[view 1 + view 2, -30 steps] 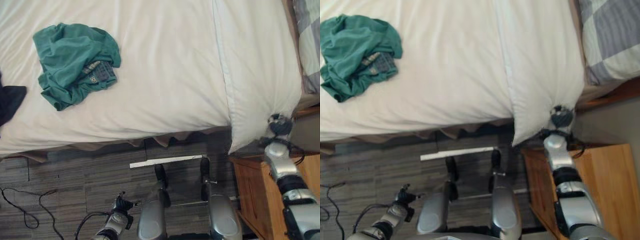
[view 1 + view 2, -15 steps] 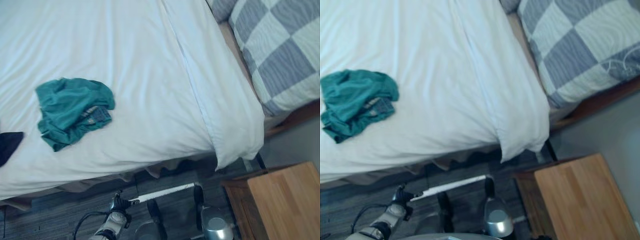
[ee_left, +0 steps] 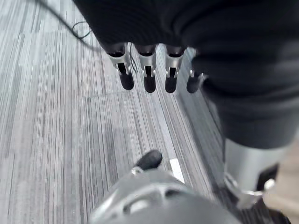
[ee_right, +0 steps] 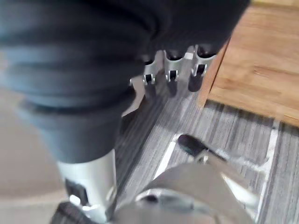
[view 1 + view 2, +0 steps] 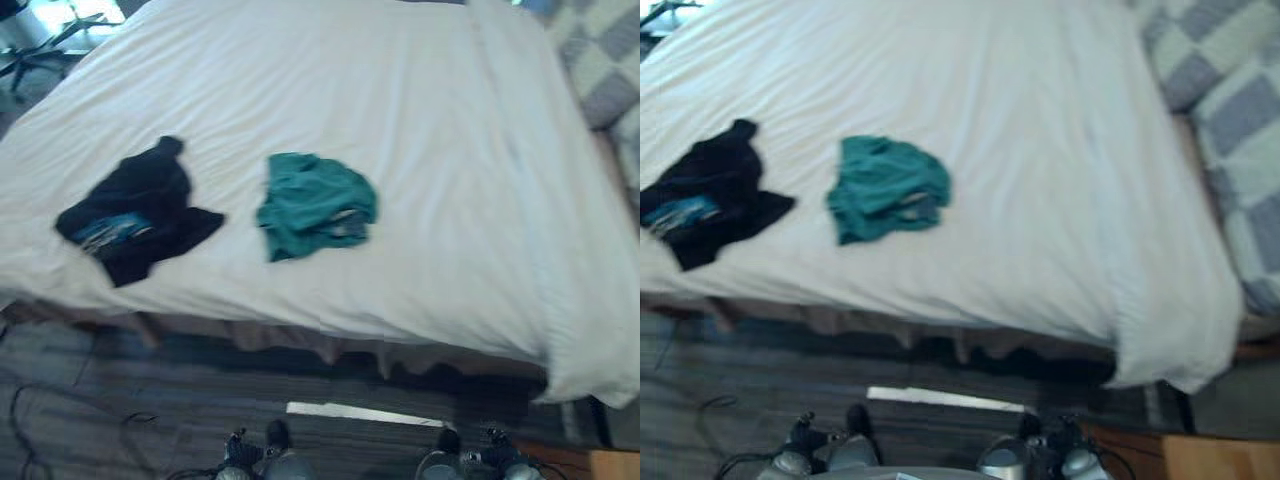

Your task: Tidy up the quilt and then pick up the clothes from the bed and put them into the laundry hamper.

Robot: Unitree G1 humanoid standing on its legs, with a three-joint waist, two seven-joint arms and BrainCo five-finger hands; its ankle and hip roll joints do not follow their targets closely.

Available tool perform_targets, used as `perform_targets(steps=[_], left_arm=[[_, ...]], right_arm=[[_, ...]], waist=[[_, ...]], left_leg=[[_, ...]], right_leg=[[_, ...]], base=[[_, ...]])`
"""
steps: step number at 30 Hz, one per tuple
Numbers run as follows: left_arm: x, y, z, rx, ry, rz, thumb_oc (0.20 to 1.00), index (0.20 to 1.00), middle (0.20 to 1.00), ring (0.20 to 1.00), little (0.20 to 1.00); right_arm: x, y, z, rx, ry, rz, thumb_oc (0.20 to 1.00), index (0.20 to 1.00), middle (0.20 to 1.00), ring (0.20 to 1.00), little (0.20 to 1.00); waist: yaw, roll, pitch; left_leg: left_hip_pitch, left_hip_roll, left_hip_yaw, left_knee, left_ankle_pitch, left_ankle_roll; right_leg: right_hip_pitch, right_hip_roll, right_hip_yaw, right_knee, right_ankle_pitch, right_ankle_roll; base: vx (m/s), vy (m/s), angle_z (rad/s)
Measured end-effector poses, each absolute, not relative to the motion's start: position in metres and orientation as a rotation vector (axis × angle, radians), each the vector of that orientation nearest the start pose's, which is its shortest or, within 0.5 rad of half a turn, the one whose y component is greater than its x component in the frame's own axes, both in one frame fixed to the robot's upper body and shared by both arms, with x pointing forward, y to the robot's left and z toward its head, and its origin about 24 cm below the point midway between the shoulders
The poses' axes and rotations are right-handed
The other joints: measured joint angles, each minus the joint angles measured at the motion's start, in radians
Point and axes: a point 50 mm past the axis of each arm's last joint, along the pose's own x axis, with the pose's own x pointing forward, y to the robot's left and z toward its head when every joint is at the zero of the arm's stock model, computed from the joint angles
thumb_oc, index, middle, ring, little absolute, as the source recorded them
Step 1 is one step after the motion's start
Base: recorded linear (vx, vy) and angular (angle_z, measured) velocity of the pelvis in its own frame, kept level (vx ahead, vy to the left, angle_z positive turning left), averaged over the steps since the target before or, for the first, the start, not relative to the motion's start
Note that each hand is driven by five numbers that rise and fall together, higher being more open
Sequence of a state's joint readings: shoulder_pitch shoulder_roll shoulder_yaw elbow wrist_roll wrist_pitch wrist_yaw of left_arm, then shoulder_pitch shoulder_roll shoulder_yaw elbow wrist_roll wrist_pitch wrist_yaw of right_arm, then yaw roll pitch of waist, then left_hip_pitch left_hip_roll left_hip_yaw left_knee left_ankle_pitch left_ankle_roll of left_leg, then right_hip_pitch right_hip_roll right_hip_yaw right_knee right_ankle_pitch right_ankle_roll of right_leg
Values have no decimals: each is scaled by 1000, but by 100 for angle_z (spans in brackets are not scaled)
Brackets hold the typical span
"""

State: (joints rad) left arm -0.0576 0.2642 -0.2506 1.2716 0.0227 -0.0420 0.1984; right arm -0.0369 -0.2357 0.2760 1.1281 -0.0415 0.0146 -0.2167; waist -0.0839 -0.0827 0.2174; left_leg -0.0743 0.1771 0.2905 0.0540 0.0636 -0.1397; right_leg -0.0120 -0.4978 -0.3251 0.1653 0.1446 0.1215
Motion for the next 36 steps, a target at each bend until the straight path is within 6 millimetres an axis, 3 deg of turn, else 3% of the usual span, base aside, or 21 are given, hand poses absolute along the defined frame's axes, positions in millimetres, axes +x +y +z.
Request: perform_targets(steps=[1, 3, 5, 8, 9, 11, 12, 13, 14, 15, 17, 18, 19, 20, 22, 24, 25, 27, 30, 32, 36], left_arm=[[106, 253, -152, 548, 1155, 114, 1000, 1000, 1000, 1000, 1000], [100, 264, -151, 585, 1176, 121, 1000, 1000, 1000, 1000, 1000], [107, 263, -150, 621, 1170, 88, 1000, 1000, 1000, 1000, 1000], [105, 250, -155, 610, 1190, 44, 1000, 1000, 1000, 1000, 1000], [107, 247, -155, 631, 1185, 15, 1000, 1000, 1000, 1000, 1000], [112, 246, -154, 637, 1166, 4, 1000, 1000, 1000, 1000, 1000], [112, 238, -155, 618, 1151, -13, 1000, 1000, 1000, 1000, 1000], [108, 231, -157, 589, 1147, -25, 1000, 1000, 1000, 1000, 1000], [119, 231, -153, 574, 1104, -9, 1000, 1000, 1000, 1000, 1000], [141, 236, -145, 592, 1035, 12, 1000, 1000, 1000, 1000, 1000], [143, 240, -143, 616, 1022, 17, 1000, 1000, 1000, 1000, 1000], [139, 239, -144, 625, 1027, 9, 1000, 1000, 1000, 1000, 1000], [134, 236, -147, 612, 1043, 9, 1000, 1000, 1000, 1000, 1000], [127, 227, -151, 597, 1057, -14, 1000, 1000, 1000, 1000, 1000], [131, 223, -151, 590, 1050, -19, 1000, 1000, 1000, 1000, 1000], [117, 226, -157, 592, 1149, -17, 1000, 1000, 1000, 1000, 1000], [109, 225, -160, 598, 1195, -55, 1000, 1000, 1000, 1000, 1000], [104, 222, -162, 608, 1209, -122, 1000, 1000, 1000, 1000, 1000], [112, 229, -158, 640, 1168, -143, 1000, 1000, 1000, 1000, 1000], [111, 234, -157, 646, 1167, -128, 1000, 1000, 1000, 1000, 1000], [115, 235, -154, 632, 1127, -89, 1000, 1000, 1000, 1000, 1000]], right_arm=[[128, -213, -151, -502, 1051, -40, 1000, 1000, 1000, 1000, 1000], [129, -202, -152, -470, 1034, -29, 1000, 1000, 1000, 1000, 1000], [134, -199, -150, -463, 1007, -18, 1000, 1000, 1000, 1000, 1000], [141, -200, -148, -478, 988, -13, 1000, 1000, 1000, 1000, 1000], [144, -200, -147, -478, 983, -13, 1000, 1000, 1000, 1000, 1000], [144, -196, -148, -471, 985, -10, 1000, 1000, 1000, 1000, 1000], [137, -196, -151, -462, 1007, -15, 1000, 1000, 1000, 1000, 1000], [138, -202, -150, -455, 1010, -46, 1000, 1000, 1000, 1000, 1000], [132, -203, -153, -438, 1044, -67, 1000, 1000, 1000, 1000, 1000], [136, -204, -153, -475, 1073, -53, 1000, 1000, 1000, 1000, 1000], [137, -212, -152, -521, 1082, -53, 1000, 1000, 1000, 1000, 1000], [141, -216, -149, -532, 1060, -67, 1000, 1000, 1000, 1000, 1000], [142, -221, -148, -541, 1057, -76, 1000, 1000, 1000, 1000, 1000], [145, -224, -146, -546, 1040, -81, 1000, 1000, 1000, 1000, 1000], [148, -224, -144, -552, 1024, -73, 1000, 1000, 1000, 1000, 1000], [146, -223, -145, -545, 1023, -73, 1000, 1000, 1000, 1000, 1000], [139, -227, -146, -543, 1037, -85, 1000, 1000, 1000, 1000, 1000], [123, -232, -151, -560, 1100, -69, 1000, 1000, 1000, 1000, 1000], [116, -202, -159, -506, 1124, 4, 1000, 1000, 1000, 1000, 1000], [113, -205, -160, -523, 1140, -7, 1000, 1000, 1000, 1000, 1000], [107, -211, -162, -618, 1167, 64, 1000, 1000, 1000, 1000, 1000]], waist=[[4, -1, 2], [2, 18, 2], [-13, 33, 12], [-53, 45, 31], [-74, 42, 41], [-90, 32, 48], [-105, 32, 55], [-91, 45, 50], [-85, 14, 67], [-35, -19, 83], [-12, -15, 78], [-24, 8, 70], [-21, 20, 64], [-18, 49, 60], [-40, 60, 56], [-83, 54, 50], [-132, 49, 51], [-152, 61, 50], [-113, 21, 56], [-94, 3, 53], [4, 17, 61]], left_leg=[[31, -23, 0, -37, -33, 63], [73, -20, -10, -100, -14, 86], [85, -34, -38, -137, -15, 117], [118, -77, -64, -142, -46, 144], [129, -97, -84, -141, -57, 149], [143, -125, -94, -136, -72, 143], [193, -151, -108, -118, -127, 121], [178, -146, -107, -6, -164, 52], [89, -139, -104, 205, -199, -23], [-67, -116, -105, 520, -137, -84], [-114, -35, -93, 573, -145, -61], [-105, 64, -112, 463, -145, -59], [-67, 96, -111, 355, -139, -54], [-8, 130, -188, 167, -136, -63], [49, 147, -268, 78, -120, -82], [106, 111, -371, 2, -110, -95], [91, 81, -347, -21, -100, -82], [100, 70, -283, -54, -14, -38], [102, 3, -196, -114, -37, 9], [112, -48, -181, -127, -32, 52], [90, -46, -160, -120, -30, 99]], right_leg=[[-59, 11, 23, 96, -25, -11], [-106, 121, 68, 189, -108, -6], [-168, 289, 111, 211, -212, -15], [-216, 409, 60, 151, -238, -55], [-231, 422, 34, 108, -229, -46], [-253, 427, 30, 79, -226, -47], [-240, 439, 33, 62, -205, -114], [-204, 446, 22, 61, -191, -160], [-211, 417, 42, 74, -215, -192], [-174, 392, 77, 49, -224, -208], [-89, 407, 83, -63, -162, -184], [-53, 438, 104, -94, -142, -156], [-41, 460, 118, -107, -137, -163], [-17, 490, 178, -120, -128, -156], [-3, 520, 245, -126, -112, -131], [21, 526, 315, -126, -107, -115], [19, 506, 320, -121, -106, -99], [-13, 496, 337, -85, -123, -66], [-107, 410, 303, -32, -126, -24], [-74, 332, 229, -82, -98, 13], [-85, 330, 229, 99, -212, 11]], base=[[192, 671, -8], [179, 450, 13], [228, 340, 49], [310, 267, 42], [207, 146, 49], [283, 156, 49], [375, 210, 41], [258, 160, 23], [144, 157, -19], [110, 133, -42], [232, 504, -58], [304, 754, -67], [200, 563, -107], [175, 517, -126], [70, 310, -127], [-131, 505, -114], [-255, 501, -67], [-271, 282, -34], [-312, 217, -64], [-389, 247, -33], [-269, 128, -16]])
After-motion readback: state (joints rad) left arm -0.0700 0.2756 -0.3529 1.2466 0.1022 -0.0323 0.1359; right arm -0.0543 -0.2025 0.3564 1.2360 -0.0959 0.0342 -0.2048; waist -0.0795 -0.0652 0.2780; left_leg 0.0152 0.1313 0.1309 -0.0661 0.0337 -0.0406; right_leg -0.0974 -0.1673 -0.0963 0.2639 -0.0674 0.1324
